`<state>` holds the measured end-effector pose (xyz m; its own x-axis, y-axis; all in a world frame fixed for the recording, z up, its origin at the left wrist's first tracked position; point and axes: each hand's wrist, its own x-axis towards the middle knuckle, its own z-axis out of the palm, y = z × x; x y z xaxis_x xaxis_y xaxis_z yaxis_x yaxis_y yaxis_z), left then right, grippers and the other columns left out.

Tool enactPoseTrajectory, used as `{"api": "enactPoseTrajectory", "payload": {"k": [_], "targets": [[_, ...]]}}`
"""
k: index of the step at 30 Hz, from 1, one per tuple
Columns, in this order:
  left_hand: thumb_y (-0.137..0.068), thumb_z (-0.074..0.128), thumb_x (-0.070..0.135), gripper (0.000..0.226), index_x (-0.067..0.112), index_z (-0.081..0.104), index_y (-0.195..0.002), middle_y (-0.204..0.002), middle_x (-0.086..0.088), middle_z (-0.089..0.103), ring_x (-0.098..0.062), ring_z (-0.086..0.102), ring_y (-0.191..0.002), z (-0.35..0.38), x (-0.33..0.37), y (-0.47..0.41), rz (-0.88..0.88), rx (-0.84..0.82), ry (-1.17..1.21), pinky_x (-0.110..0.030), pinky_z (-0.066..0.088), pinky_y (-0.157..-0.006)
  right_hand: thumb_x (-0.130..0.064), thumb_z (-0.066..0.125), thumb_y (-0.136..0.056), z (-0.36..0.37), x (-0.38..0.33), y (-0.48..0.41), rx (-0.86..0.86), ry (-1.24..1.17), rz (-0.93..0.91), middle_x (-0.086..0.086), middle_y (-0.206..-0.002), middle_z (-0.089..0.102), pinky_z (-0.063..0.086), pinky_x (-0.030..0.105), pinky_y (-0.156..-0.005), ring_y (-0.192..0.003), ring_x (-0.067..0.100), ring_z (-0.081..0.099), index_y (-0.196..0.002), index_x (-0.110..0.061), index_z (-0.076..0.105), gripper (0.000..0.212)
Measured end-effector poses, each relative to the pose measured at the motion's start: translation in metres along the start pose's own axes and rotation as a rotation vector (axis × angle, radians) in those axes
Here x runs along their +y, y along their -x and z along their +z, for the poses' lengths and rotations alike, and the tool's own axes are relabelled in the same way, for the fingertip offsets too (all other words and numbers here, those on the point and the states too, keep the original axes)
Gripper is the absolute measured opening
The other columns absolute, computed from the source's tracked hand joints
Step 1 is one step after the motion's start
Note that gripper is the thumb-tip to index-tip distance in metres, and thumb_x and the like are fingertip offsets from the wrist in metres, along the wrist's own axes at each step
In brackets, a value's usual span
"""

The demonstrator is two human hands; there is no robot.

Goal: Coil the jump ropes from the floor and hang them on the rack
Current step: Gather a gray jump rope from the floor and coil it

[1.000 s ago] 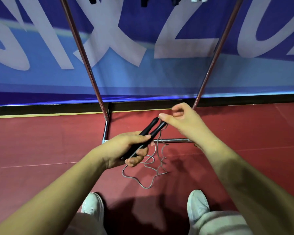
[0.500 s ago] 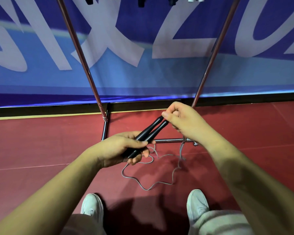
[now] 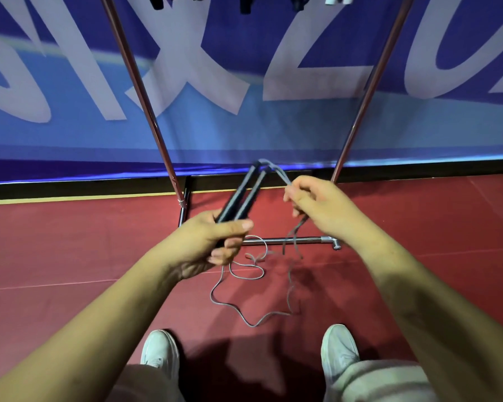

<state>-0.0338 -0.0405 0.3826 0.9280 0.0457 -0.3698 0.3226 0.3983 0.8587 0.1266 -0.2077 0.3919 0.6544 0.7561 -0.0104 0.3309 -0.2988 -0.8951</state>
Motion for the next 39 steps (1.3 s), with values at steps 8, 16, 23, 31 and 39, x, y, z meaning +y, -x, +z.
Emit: {"api": "enactPoseTrajectory", "payload": {"k": [8, 16, 23, 31, 39], "targets": [[-0.090, 0.056, 0.014, 0.006, 0.009, 0.059, -0.087, -0.090, -0.016, 0.074, -0.022, 0.074, -0.078, -0.016, 0.008, -0.015, 0.213, 0.348, 0.432, -0.024, 0.060, -0.067, -0.010, 0.050, -0.101, 0.022, 0.003, 0.005, -0.158, -0.100, 0.082, 0.000, -0.061, 0.054, 0.047, 0.027, -0.059, -0.052, 0.017, 0.058, -0.098, -0.003, 0.063, 0.016], [-0.101, 0.048, 0.027, 0.014, 0.018, 0.059, -0.099, -0.111, -0.030, 0.065, -0.040, 0.067, -0.108, -0.021, 0.008, -0.020, 0.282, 0.388, 0.604, -0.051, 0.054, -0.092, -0.008, 0.039, -0.104, 0.069, -0.002, 0.019, -0.268, -0.294, 0.263, 0.005, -0.062, 0.046, 0.035, 0.021, -0.044, -0.042, 0.013, 0.042, -0.102, -0.002, 0.054, 0.017], [-0.101, 0.049, 0.028, 0.028, 0.007, 0.059, -0.117, -0.126, -0.006, 0.068, -0.028, 0.068, -0.111, -0.020, 0.012, -0.019, 0.277, 0.430, 0.664, -0.041, 0.055, -0.094, -0.016, 0.043, -0.104, 0.080, -0.003, 0.027, -0.282, -0.226, 0.233, 0.002, -0.055, 0.048, 0.033, 0.020, -0.042, -0.041, 0.014, 0.044, -0.095, -0.003, 0.064, 0.026], [-0.101, 0.044, 0.043, 0.036, 0.019, 0.053, -0.127, -0.124, -0.012, 0.068, -0.035, 0.068, -0.110, -0.015, 0.008, -0.021, 0.227, 0.416, 0.595, -0.046, 0.052, -0.096, -0.014, 0.047, -0.102, 0.093, -0.014, 0.035, -0.339, -0.284, 0.270, 0.003, -0.053, 0.037, 0.027, 0.017, -0.040, -0.039, 0.006, 0.029, -0.087, -0.002, 0.064, 0.026], [-0.098, 0.047, 0.051, 0.030, 0.039, 0.054, -0.125, -0.096, -0.018, 0.073, -0.027, 0.074, -0.080, -0.009, 0.003, -0.020, 0.177, 0.338, 0.574, -0.031, 0.060, -0.062, -0.021, 0.048, -0.102, 0.088, -0.026, 0.042, -0.529, -0.155, 0.230, 0.006, -0.061, 0.051, 0.037, 0.018, -0.043, -0.045, 0.012, 0.048, -0.092, -0.006, 0.063, 0.023]]}}
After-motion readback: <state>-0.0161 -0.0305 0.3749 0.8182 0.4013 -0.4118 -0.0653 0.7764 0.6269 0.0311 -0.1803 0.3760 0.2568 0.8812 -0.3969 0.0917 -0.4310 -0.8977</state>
